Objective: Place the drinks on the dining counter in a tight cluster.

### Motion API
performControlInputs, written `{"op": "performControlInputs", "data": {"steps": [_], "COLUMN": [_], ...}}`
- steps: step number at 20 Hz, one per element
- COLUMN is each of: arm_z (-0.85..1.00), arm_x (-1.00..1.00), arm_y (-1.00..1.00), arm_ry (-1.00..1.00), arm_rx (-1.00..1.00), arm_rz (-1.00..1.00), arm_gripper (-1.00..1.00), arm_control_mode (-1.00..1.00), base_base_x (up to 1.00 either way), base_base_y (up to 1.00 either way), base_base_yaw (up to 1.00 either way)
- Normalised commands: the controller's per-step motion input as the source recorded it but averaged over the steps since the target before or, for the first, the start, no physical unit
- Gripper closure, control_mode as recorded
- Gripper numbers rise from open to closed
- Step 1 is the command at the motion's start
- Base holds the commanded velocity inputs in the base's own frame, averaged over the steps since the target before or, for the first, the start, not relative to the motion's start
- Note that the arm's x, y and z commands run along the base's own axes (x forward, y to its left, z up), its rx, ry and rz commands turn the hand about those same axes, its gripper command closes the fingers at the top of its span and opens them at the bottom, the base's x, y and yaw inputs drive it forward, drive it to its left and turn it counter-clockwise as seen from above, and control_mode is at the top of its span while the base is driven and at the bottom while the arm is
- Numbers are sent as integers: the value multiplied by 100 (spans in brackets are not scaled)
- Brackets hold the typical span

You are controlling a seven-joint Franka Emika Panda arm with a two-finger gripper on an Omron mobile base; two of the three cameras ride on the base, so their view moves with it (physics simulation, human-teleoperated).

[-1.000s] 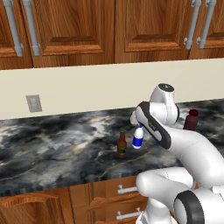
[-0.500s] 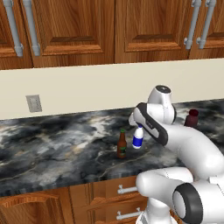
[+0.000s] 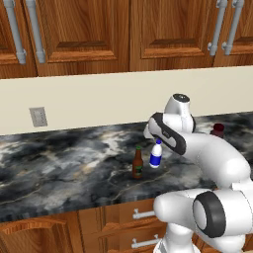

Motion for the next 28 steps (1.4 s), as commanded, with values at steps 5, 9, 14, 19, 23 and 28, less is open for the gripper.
{"op": "performControlInputs", "data": {"steps": [5, 9, 14, 19, 23, 28], "arm_z": [-9, -19, -21, -22, -12, -2], "arm_x": [12, 8, 1, 0, 6, 16], "arm_y": [0, 0, 0, 0, 0, 0], "arm_ry": [0, 0, 0, 0, 0, 0], "arm_rx": [0, 0, 0, 0, 0, 0], "arm_rz": [0, 0, 0, 0, 0, 0], "arm_gripper": [-100, -100, -100, -100, -100, -100], "arm_control_mode": [-100, -100, -100, -100, -100, -100], "base_base_x": [0, 0, 0, 0, 0, 0], "base_base_y": [0, 0, 0, 0, 0, 0], "base_base_yaw": [0, 0, 0, 0, 0, 0]}}
